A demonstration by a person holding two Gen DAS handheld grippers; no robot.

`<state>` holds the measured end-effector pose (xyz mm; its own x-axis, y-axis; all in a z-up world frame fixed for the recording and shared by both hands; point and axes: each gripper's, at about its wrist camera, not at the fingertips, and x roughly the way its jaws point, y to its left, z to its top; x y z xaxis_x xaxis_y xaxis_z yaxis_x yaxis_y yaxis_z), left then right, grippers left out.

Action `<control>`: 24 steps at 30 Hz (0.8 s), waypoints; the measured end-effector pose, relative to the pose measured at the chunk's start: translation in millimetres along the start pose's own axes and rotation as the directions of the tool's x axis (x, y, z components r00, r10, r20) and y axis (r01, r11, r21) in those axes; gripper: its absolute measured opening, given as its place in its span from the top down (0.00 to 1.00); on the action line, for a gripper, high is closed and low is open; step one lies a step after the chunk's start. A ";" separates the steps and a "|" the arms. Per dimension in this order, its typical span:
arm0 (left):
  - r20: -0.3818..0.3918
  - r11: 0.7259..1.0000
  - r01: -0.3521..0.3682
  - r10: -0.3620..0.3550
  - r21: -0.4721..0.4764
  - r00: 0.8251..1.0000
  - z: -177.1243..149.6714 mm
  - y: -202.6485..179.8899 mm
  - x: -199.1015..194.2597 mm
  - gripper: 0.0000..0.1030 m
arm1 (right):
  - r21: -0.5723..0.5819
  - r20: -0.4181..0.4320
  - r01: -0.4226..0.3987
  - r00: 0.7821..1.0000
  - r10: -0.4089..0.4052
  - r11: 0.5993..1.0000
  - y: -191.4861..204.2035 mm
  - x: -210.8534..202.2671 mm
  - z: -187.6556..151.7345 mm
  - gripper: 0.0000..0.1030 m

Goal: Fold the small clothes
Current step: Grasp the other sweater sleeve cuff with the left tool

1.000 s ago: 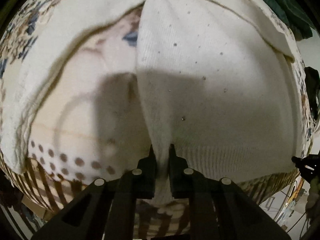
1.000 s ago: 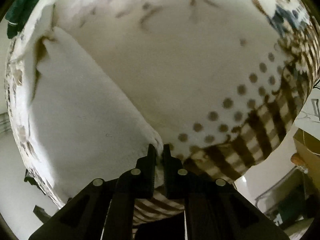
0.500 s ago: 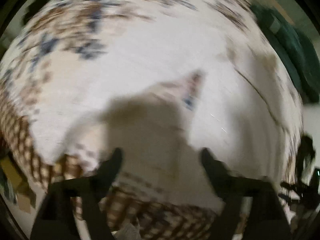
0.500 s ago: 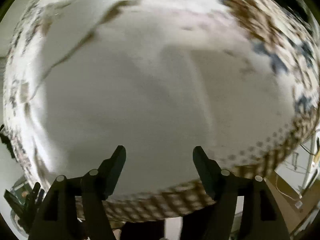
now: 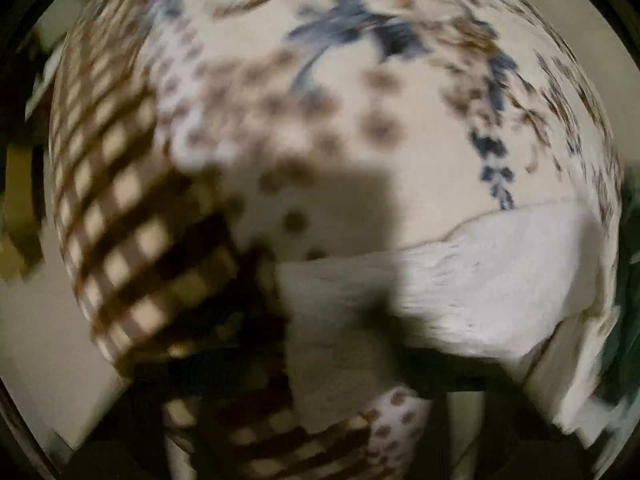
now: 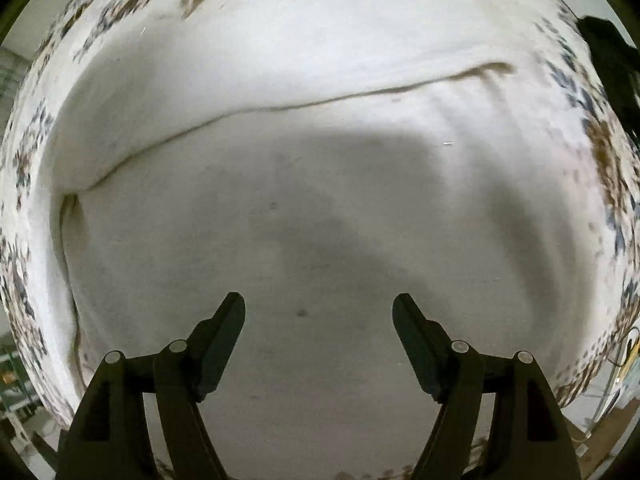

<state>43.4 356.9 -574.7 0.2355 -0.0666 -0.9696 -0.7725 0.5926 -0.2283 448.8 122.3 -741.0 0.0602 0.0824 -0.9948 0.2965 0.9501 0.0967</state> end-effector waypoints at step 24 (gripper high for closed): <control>0.146 0.935 0.247 -0.215 -0.254 0.966 126.8 24.7 -7.4 0.60 | 0.082 0.031 -0.023 0.999 0.021 0.996 -87.9 0.3 -135.6 0.24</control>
<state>97.3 473.8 -562.0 0.4799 -0.0749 -0.8741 -0.8141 0.3335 -0.4755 293.5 79.7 -754.2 0.0955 0.0927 -0.9911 0.3723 0.9201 0.1220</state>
